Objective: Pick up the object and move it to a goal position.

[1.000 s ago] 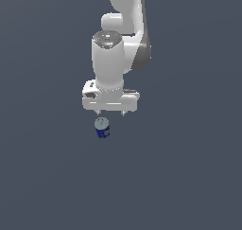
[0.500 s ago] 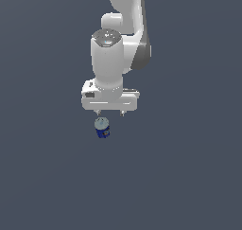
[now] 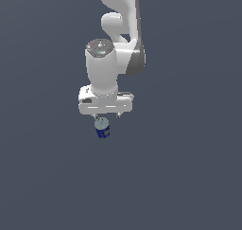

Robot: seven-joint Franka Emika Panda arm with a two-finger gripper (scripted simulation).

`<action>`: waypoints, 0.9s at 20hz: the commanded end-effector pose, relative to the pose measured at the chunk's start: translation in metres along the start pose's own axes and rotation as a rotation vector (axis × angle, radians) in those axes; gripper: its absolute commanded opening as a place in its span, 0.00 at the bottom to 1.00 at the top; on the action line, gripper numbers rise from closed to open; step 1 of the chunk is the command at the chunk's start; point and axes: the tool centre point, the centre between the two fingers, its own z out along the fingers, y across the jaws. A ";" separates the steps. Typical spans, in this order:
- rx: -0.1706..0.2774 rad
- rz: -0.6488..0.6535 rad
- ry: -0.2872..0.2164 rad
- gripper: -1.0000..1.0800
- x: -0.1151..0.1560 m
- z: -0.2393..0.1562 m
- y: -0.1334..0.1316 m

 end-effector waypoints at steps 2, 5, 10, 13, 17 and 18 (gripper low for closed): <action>0.007 -0.056 -0.009 0.96 -0.004 0.014 0.009; 0.013 -0.106 -0.015 0.96 -0.008 0.026 0.017; 0.023 -0.169 -0.023 0.96 -0.013 0.042 0.026; 0.027 -0.195 -0.026 0.96 -0.016 0.048 0.030; 0.031 -0.215 -0.028 0.96 -0.018 0.053 0.033; 0.031 -0.217 -0.028 0.96 -0.018 0.054 0.033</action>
